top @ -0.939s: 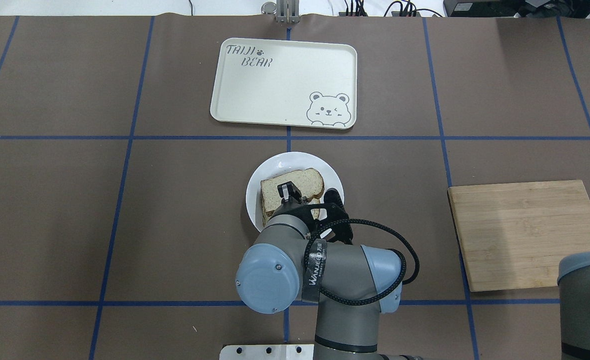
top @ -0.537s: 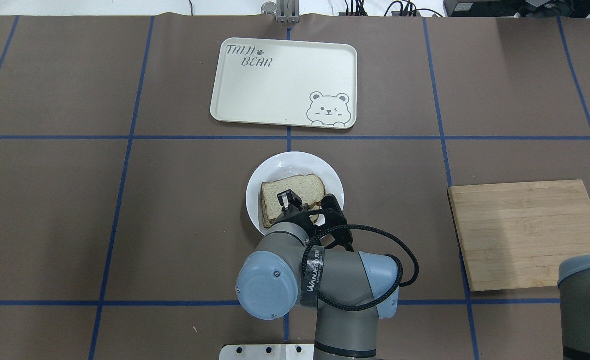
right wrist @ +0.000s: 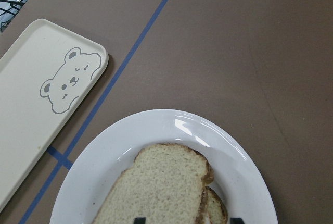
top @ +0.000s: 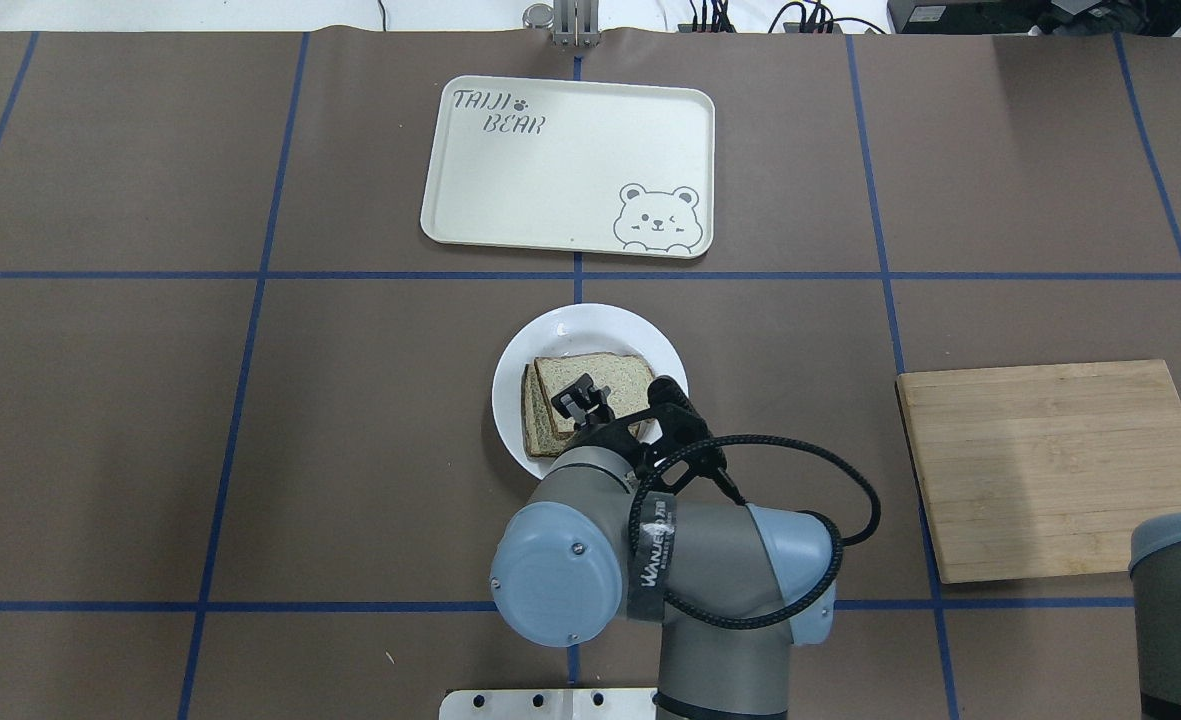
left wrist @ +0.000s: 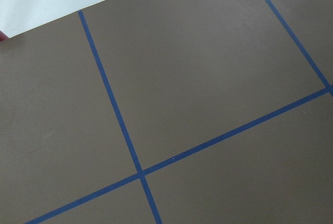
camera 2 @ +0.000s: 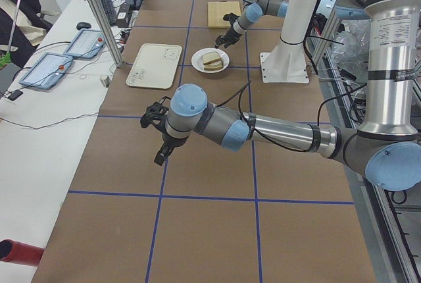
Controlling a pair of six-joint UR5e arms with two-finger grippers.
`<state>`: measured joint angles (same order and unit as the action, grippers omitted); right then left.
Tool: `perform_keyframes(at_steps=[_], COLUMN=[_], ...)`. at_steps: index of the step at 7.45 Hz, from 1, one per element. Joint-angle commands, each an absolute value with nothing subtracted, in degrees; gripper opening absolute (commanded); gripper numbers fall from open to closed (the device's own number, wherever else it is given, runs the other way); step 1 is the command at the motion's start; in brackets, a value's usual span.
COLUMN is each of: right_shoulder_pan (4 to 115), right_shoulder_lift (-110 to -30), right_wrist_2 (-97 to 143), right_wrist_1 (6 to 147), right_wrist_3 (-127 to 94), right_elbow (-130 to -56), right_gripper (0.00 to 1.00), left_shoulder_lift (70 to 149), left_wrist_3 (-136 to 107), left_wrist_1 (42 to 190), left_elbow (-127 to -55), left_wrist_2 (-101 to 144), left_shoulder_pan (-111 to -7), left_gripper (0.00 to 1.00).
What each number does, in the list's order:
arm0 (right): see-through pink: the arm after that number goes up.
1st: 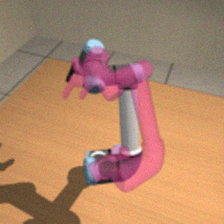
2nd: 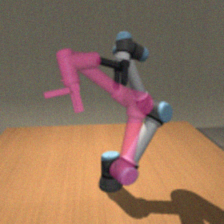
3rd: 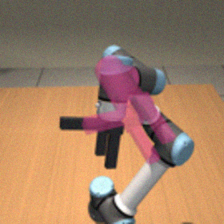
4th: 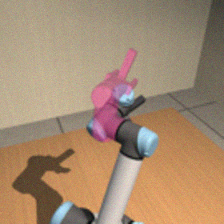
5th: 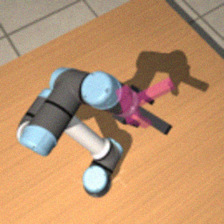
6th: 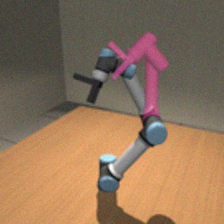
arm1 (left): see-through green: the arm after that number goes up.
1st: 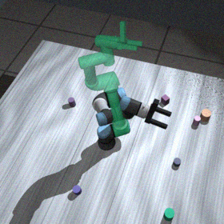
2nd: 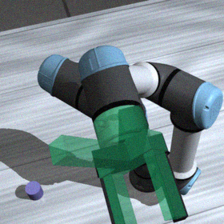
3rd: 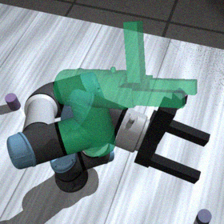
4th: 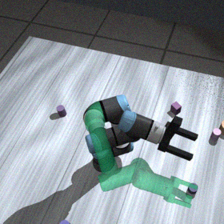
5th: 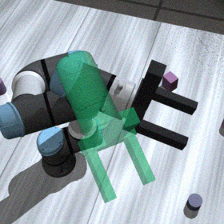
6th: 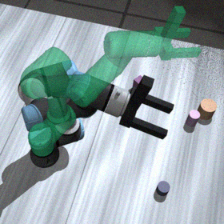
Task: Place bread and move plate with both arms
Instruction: 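Open the right gripper and raise it away from the sandwich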
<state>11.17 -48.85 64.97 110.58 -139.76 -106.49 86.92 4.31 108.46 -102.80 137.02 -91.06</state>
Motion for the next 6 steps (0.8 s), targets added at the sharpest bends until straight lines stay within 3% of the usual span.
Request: perform_keyframes(at_steps=[1, 3, 6], right_shoulder_pan=[18.1, 29.3, 49.0], right_shoulder_lift=[-50.8, -51.9, -61.5], right_wrist_2=[72.5, 83.7, 102.9], right_wrist_1=[110.7, 110.0, 106.3], right_wrist_3=[-123.0, -104.0, -68.0], right_elbow=[-112.9, -113.0, -112.7], right_gripper=[1.00, 1.00, 1.00], left_shoulder_lift=[86.9, 87.8, 91.4], left_wrist_3=[3.3, 0.6, -24.5], left_wrist_1=[108.5, 110.2, 124.1], left_elbow=[-103.3, -103.5, -103.3], left_wrist_2=[137.0, 137.2, 139.1], left_shoulder_pan=[-91.1, -90.8, -79.2], left_gripper=[0.98, 0.98, 0.98])
